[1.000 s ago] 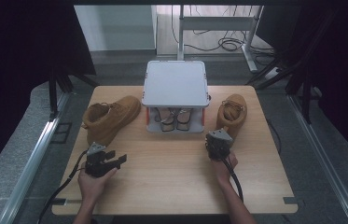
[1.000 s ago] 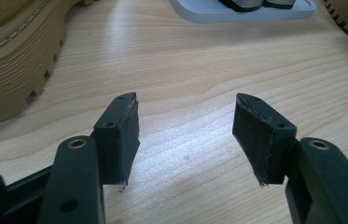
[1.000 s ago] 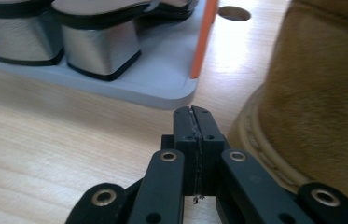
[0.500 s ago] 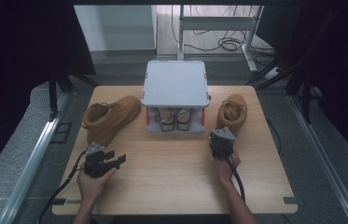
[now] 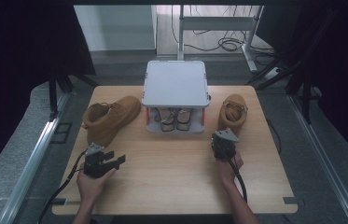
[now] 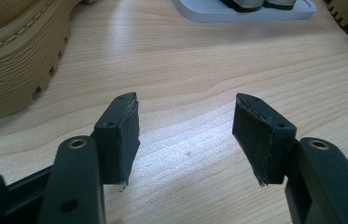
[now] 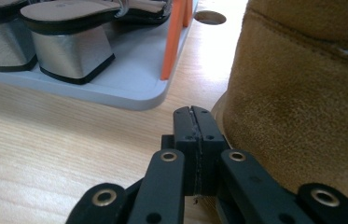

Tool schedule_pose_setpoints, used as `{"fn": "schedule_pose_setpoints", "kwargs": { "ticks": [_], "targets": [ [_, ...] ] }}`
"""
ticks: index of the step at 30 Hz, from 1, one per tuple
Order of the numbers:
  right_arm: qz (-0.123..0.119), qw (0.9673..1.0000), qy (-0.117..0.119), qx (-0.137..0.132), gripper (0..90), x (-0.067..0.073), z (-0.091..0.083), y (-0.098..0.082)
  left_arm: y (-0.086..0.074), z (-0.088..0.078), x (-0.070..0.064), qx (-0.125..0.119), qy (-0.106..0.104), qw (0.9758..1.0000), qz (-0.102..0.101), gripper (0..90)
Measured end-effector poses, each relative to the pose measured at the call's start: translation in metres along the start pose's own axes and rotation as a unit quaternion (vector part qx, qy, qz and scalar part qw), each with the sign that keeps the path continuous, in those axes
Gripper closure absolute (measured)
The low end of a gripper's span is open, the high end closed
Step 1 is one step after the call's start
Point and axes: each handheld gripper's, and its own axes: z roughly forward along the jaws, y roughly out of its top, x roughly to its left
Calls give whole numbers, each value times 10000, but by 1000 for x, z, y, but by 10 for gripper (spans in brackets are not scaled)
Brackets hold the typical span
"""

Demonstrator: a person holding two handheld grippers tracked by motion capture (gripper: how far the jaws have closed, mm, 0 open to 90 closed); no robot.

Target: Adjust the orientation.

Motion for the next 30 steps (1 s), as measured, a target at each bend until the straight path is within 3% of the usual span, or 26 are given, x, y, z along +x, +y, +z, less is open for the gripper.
{"fn": "schedule_pose_setpoints", "kwargs": {
  "ticks": [22, 30],
  "targets": [
    [85, 10000, 42, -9, 898, -34, -25, -16, 0, -5, 1, -73, -39, 9999, -66, 417],
    [252, 9996, 74, -51, 897, -60, -36, -24, 0, -4, 0, -62, -30, 10000, -71, 417]
  ]
}}
